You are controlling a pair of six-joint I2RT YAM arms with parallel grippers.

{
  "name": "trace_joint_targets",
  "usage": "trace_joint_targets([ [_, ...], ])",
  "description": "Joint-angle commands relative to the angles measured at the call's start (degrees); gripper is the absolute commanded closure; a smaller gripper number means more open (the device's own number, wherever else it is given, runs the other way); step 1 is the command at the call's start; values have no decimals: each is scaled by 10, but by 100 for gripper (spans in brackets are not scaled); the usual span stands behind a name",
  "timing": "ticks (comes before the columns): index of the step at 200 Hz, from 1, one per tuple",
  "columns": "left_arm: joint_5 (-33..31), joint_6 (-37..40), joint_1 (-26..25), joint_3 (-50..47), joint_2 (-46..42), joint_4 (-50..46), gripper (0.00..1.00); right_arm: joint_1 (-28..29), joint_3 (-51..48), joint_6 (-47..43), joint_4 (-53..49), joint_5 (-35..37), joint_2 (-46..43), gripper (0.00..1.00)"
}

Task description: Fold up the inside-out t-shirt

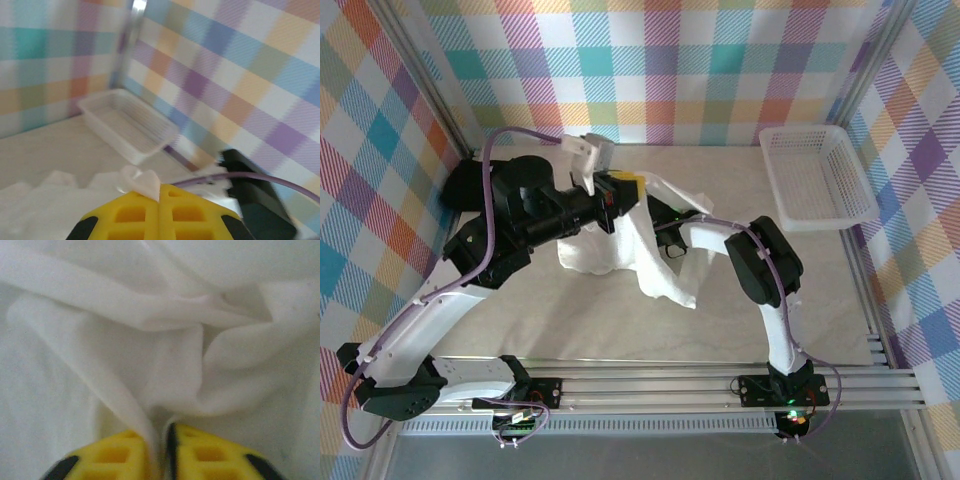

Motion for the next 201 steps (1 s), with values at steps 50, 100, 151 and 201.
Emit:
trace_joint_targets([
  [50, -183, -83, 232, -109, 22, 1, 100, -2, -122, -50, 1, -154, -180, 100],
  [100, -166, -127, 328, -196, 53, 50, 100, -2, -183, -23, 116, -260, -245, 100],
  [151, -163, -121, 351, -199, 90, 48, 100, -2, -160, -54, 92, -242, -238, 100],
  [201, -142, -130, 355, -278, 108, 90, 100, -24, -123, -32, 164, -309, -305, 100],
])
